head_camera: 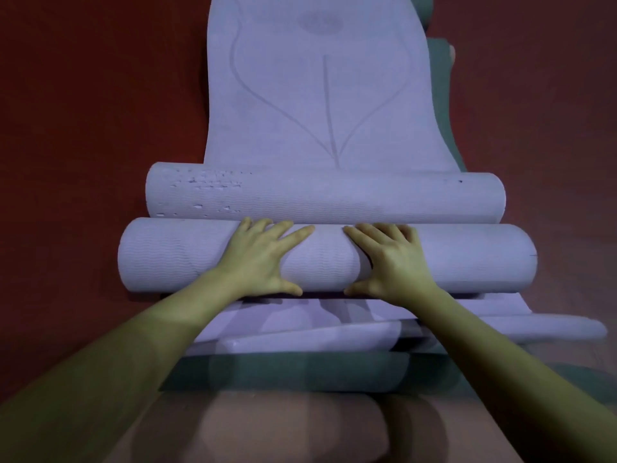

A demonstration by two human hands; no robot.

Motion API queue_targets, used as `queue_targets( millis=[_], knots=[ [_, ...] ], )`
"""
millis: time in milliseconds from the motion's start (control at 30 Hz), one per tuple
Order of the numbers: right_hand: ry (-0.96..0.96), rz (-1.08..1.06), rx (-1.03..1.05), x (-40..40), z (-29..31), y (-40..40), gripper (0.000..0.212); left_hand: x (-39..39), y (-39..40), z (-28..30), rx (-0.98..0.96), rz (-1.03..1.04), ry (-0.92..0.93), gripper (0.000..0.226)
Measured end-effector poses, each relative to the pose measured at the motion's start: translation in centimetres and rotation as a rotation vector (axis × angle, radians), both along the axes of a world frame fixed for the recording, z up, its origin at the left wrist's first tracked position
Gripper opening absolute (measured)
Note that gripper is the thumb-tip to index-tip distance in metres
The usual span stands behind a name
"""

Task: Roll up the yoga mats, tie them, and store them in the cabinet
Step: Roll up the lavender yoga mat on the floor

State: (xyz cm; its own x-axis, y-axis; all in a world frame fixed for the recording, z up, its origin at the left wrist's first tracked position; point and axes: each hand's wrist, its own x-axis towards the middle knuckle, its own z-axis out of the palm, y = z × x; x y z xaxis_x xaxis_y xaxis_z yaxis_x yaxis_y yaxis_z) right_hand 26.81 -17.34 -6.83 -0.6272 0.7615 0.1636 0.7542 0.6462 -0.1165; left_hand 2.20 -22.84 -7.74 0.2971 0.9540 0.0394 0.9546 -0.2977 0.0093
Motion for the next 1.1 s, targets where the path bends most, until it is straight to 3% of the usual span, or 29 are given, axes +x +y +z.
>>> queue_targets(
  millis=[233, 333, 500, 700, 867, 967, 1100],
  knots=[
    [-0.057, 0.024, -0.073, 0.8, 0.0, -3.0, 0.106, 0.3, -2.5, 1.4, -0.184, 0.045, 0.009, 0.106],
    [-0.088, 0.040, -0.078, 1.0, 0.0, -2.8, 0.107, 0.9, -2.0, 2.6, -0.278, 0.163, -0.095, 0.098],
    [-0.099, 0.013, -0.126, 0.7, 0.1, -2.4, 0.089, 1.3, 0.2, 2.4, -0.309, 0.229, -0.082, 0.060],
    [-0.166, -0.118, -0.303, -1.0, 0.8, 0.7, 0.087, 0.6, 4.9, 1.7, -0.345, 0.361, -0.037, 0.066],
    [-0.226, -0.155, -0.395, -2.5, 1.0, 4.8, 0.065, 0.3, 7.3, 1.7, -0.320, 0.499, -0.042, 0.062],
    [-0.234, -0.189, -0.401, -2.9, 0.8, 6.3, 0.069, 0.2, 7.0, 1.7, -0.264, 0.468, -0.083, 0.062],
    [-0.204, -0.257, -0.389, -3.4, 0.5, 8.0, 0.077, 0.7, 3.3, 0.9, -0.076, 0.212, -0.037, 0.074]
  ],
)
